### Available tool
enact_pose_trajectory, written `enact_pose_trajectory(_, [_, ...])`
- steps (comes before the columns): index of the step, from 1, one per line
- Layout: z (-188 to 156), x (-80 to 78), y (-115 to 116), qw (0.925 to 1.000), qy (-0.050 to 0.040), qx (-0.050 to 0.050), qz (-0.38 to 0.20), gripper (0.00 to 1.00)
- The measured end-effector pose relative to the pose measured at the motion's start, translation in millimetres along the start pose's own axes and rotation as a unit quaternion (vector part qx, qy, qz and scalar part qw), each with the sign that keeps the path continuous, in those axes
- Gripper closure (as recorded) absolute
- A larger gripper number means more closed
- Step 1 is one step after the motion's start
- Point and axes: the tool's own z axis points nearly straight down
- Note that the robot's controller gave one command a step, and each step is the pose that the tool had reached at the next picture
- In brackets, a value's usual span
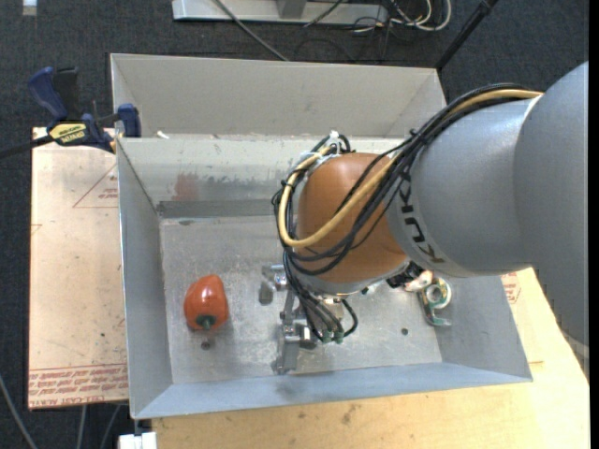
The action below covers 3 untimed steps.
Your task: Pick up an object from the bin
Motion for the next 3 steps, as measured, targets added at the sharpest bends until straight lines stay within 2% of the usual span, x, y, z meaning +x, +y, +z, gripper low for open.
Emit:
enact_pose_trajectory(1, [-4.2,-2.0,-0.5,1.0,-0.0037,-0.001,0.001,0.0])
enact_pose_trajectory(2, [20.7,-5.2,20.6,0.9995,-0.0078,0.0,-0.029,0.0])
enact_pose_trajectory(3, [55.1,-24.5,49.3,0.9963,-0.0048,-0.001,-0.086,0.0])
